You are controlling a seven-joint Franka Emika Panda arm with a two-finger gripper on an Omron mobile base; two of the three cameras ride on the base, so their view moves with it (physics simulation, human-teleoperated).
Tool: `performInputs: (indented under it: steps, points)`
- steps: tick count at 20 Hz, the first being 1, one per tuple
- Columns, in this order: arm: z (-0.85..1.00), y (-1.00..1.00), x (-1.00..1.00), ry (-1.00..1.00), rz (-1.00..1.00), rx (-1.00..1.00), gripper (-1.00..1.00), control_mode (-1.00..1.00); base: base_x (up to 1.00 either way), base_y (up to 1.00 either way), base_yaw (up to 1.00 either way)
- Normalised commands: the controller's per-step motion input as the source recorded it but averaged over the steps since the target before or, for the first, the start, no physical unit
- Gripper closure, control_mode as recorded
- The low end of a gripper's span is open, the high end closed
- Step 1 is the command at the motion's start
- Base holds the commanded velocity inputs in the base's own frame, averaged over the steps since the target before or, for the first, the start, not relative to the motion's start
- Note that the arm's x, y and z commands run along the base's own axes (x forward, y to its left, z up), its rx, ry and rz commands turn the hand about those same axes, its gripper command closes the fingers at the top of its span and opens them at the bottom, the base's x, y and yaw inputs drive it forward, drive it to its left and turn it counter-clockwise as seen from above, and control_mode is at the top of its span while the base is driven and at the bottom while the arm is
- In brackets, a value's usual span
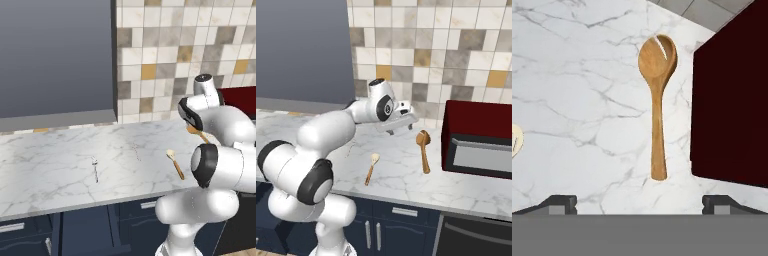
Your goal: Organize the utensils by type. Pick up the wooden spoons from the counter and place them in the open cabinet. Then pick up the metallic utensils from the counter and place them in the open drawer.
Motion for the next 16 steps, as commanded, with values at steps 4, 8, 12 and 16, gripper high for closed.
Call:
performInputs:
  steps: [4,8,12,16]
  points:
    - [-0.20,-0.33,0.44,0.09,-0.05,0.03,-1.00,-1.00,0.00,0.00,0.00]
    - [-0.20,-0.16,0.51,0.07,-0.06,0.04,-1.00,-1.00,0.00,0.00,0.00]
    - [-0.20,-0.23,0.46,0.06,-0.06,0.04,-1.00,-1.00,0.00,0.00,0.00]
    - [-0.21,-0.25,0.45,0.07,-0.03,0.03,-1.00,-1.00,0.00,0.00,0.00]
